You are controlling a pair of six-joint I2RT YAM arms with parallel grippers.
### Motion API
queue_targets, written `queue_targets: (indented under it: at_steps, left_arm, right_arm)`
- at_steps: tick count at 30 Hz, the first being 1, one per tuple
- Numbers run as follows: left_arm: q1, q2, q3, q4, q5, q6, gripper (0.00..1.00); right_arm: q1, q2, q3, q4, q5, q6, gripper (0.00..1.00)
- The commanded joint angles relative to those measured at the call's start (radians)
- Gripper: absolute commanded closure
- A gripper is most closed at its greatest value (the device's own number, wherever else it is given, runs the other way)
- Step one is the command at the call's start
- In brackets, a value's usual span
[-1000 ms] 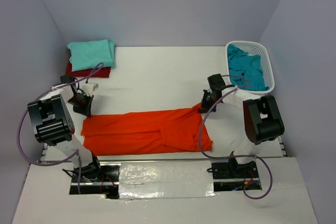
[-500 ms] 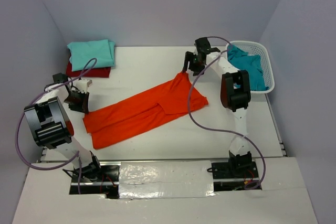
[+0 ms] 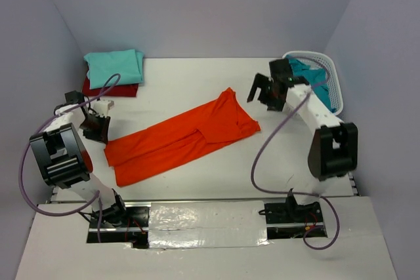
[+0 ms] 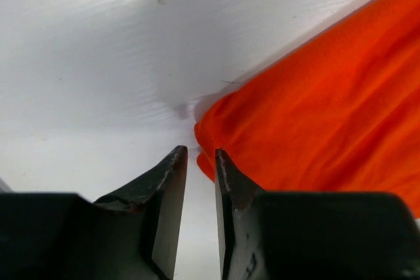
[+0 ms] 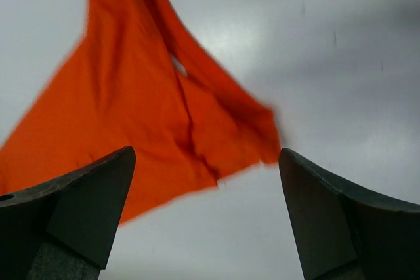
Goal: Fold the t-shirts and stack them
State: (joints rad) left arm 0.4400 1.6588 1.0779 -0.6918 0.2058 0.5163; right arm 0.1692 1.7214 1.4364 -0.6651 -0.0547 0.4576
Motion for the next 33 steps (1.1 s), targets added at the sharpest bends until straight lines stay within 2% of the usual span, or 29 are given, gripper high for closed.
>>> queue_targets:
  at_steps: [1,2,4,9,12,13,14,15,17,18,19,20,22,23,24,25,26,27,29,33]
  left_arm:
    - [0.006,-0.068,0.037,-0.021,-0.028,-0.009,0.64]
    - [0.006,-0.073,0.046,-0.025,-0.028,-0.01,0.63]
    - [0.005,-0.076,0.066,-0.032,-0.017,-0.012,0.63]
    - [0.005,-0.076,0.112,-0.057,0.001,-0.03,0.63]
    - [0.005,-0.096,0.125,-0.057,-0.016,-0.035,0.62]
    - [0.006,-0.102,0.126,-0.058,-0.023,-0.035,0.58]
    - [0.005,-0.106,0.131,-0.06,-0.028,-0.036,0.56]
    - [0.006,-0.116,0.137,-0.063,-0.028,-0.036,0.52]
    - [0.006,-0.122,0.145,-0.066,-0.014,-0.033,0.51]
    - [0.006,-0.123,0.151,-0.066,-0.002,-0.032,0.5]
    - [0.006,-0.123,0.154,-0.064,0.027,-0.03,0.5]
    - [0.005,-0.117,0.16,-0.063,0.044,-0.029,0.5]
    - [0.006,-0.108,0.169,-0.057,0.075,-0.035,0.49]
    - [0.0,-0.09,0.178,-0.057,0.092,-0.045,0.49]
    - [-0.003,-0.079,0.195,-0.06,0.095,-0.05,0.49]
    - [-0.004,-0.07,0.203,-0.069,0.101,-0.052,0.49]
    - [-0.01,-0.056,0.214,-0.074,0.107,-0.058,0.49]
    - [-0.015,-0.05,0.22,-0.077,0.11,-0.061,0.49]
    - [-0.02,-0.047,0.218,-0.083,0.115,-0.07,0.49]
    - [-0.021,-0.08,0.198,-0.09,0.124,-0.072,0.49]
  right_arm:
    - [0.007,-0.116,-0.293,0.136,-0.007,0.142,0.05]
    - [0.006,-0.121,-0.324,0.143,-0.001,0.156,0.13]
    - [0.004,-0.091,-0.358,0.162,-0.039,0.176,0.22]
    - [0.01,0.046,-0.329,0.191,-0.08,0.194,0.26]
    - [0.01,0.145,-0.251,0.176,-0.106,0.174,0.57]
    - [0.01,0.171,-0.225,0.156,-0.112,0.156,0.8]
    - [0.01,0.222,-0.19,0.147,-0.111,0.145,0.88]
    - [0.009,0.249,-0.106,0.118,-0.108,0.136,1.0]
    - [0.003,0.366,0.022,0.073,-0.083,0.098,1.0]
    - [0.003,0.413,0.192,0.012,-0.076,0.086,1.0]
    - [0.001,0.47,0.288,-0.02,-0.067,0.058,1.0]
    - [0.004,0.594,0.525,-0.052,-0.06,0.046,1.0]
    - [0.001,0.741,0.803,-0.167,-0.057,0.02,0.89]
    - [0.001,0.893,1.09,-0.197,-0.068,0.018,0.76]
    - [-0.002,0.952,1.198,-0.195,-0.095,0.021,0.53]
    - [-0.011,0.984,1.243,-0.157,-0.156,0.057,0.43]
    - [-0.016,0.954,1.174,-0.102,-0.171,0.082,0.29]
    - [-0.017,0.905,1.082,0.042,-0.174,0.102,0.01]
    - [-0.022,0.765,0.872,0.178,-0.125,0.13,0.0]
    - [-0.023,0.653,0.872,0.112,-0.103,0.073,0.0]
